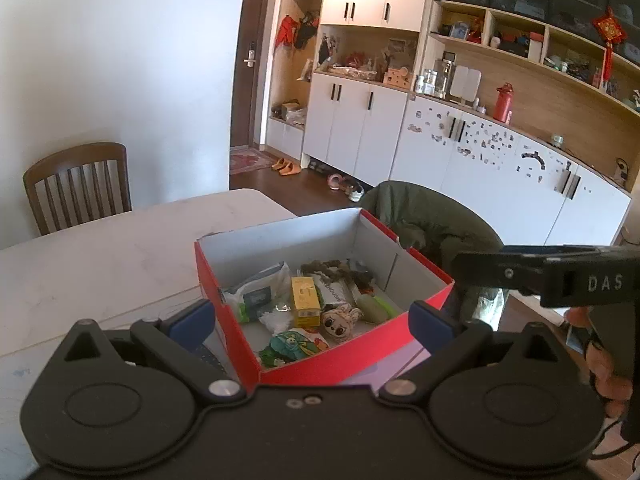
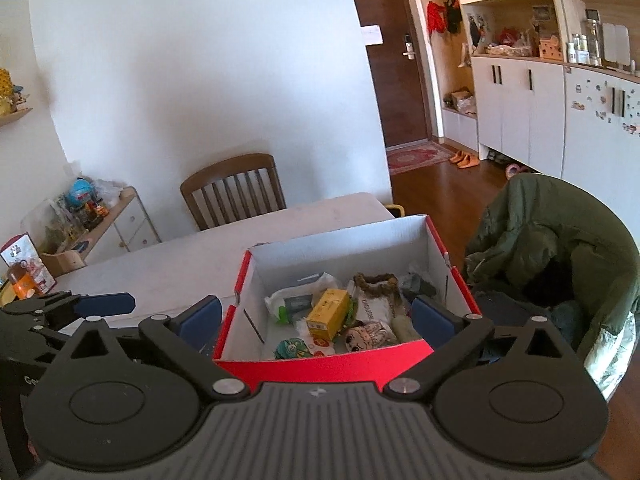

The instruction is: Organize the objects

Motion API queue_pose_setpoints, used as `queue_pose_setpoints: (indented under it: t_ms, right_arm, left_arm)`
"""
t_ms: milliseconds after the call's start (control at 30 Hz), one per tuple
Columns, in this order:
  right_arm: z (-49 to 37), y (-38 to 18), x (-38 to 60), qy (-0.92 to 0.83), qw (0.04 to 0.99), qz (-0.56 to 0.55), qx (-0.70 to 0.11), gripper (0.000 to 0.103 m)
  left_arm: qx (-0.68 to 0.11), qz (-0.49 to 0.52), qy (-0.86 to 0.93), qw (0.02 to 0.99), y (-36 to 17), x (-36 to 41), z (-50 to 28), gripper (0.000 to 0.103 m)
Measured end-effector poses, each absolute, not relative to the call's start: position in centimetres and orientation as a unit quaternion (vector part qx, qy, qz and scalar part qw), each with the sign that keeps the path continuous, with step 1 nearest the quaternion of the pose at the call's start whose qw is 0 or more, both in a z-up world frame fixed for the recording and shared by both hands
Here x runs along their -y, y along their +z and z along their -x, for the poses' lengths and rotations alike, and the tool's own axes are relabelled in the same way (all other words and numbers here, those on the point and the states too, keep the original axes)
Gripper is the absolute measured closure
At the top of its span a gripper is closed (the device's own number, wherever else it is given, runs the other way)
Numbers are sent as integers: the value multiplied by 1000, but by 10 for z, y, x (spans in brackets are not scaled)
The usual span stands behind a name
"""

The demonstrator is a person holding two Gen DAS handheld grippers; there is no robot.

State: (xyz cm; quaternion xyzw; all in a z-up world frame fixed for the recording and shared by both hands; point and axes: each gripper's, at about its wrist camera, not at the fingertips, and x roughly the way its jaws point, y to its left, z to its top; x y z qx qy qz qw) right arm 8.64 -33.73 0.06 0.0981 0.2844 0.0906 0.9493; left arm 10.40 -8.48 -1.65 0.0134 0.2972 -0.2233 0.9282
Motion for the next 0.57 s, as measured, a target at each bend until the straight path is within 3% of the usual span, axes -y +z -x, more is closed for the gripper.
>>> queue_pose_setpoints:
  t_ms: [567]
  right_arm:
    - [-78,-6,333,57,951,-97,-287,1]
  left_arm:
    - [-308,-14,-226,924,-22,82,-107,1]
